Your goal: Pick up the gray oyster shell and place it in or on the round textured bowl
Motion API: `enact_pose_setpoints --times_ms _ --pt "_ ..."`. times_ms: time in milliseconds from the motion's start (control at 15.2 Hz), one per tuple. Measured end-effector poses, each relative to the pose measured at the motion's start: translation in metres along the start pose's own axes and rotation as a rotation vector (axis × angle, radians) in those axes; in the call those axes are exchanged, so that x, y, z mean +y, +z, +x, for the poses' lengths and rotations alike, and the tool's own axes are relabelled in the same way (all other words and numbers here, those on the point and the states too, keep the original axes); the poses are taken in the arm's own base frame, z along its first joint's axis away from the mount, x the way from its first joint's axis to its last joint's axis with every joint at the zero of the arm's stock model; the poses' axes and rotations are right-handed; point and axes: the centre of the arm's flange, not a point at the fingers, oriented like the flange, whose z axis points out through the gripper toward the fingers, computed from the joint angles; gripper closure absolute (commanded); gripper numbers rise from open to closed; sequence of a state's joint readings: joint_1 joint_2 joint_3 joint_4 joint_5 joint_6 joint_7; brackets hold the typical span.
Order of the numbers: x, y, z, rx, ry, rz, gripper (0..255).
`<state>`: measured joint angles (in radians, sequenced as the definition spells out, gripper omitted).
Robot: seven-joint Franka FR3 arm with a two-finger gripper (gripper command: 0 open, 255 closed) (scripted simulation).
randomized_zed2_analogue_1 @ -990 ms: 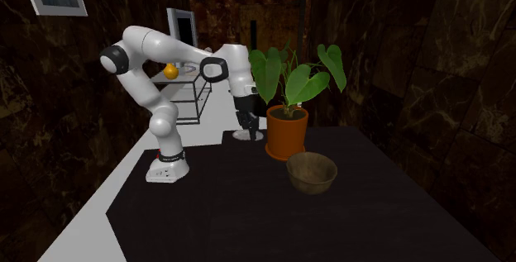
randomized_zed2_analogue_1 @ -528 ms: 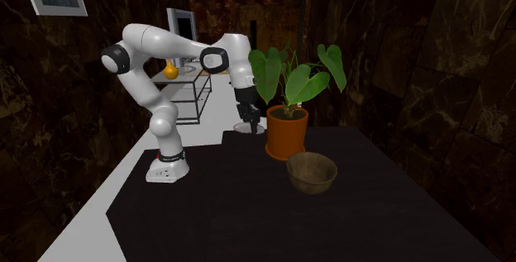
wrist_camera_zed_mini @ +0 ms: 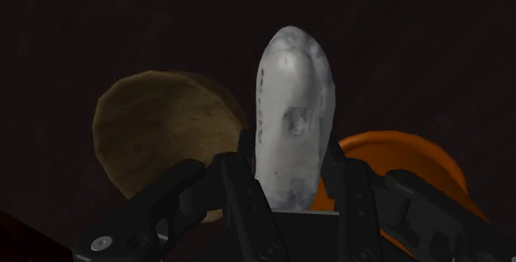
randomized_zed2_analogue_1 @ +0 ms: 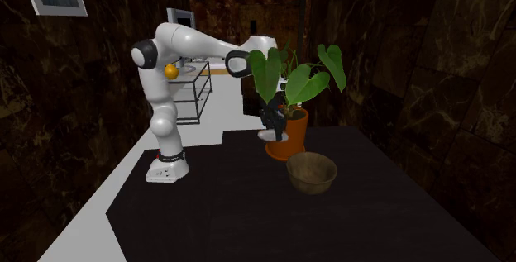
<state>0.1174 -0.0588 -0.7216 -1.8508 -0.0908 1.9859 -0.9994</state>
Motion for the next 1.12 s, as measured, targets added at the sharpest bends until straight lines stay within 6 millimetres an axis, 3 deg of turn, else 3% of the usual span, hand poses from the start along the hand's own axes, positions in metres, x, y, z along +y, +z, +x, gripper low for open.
enact_pose_setpoints --times_ms 660,924,1122 --pt "0.115 0.011 0.058 0.023 0.005 -0.012 255" --pt "0.116 0.025 0.074 0.155 0.046 0.027 255" --pt "0.114 0.037 0.073 0.239 0.076 0.044 255"
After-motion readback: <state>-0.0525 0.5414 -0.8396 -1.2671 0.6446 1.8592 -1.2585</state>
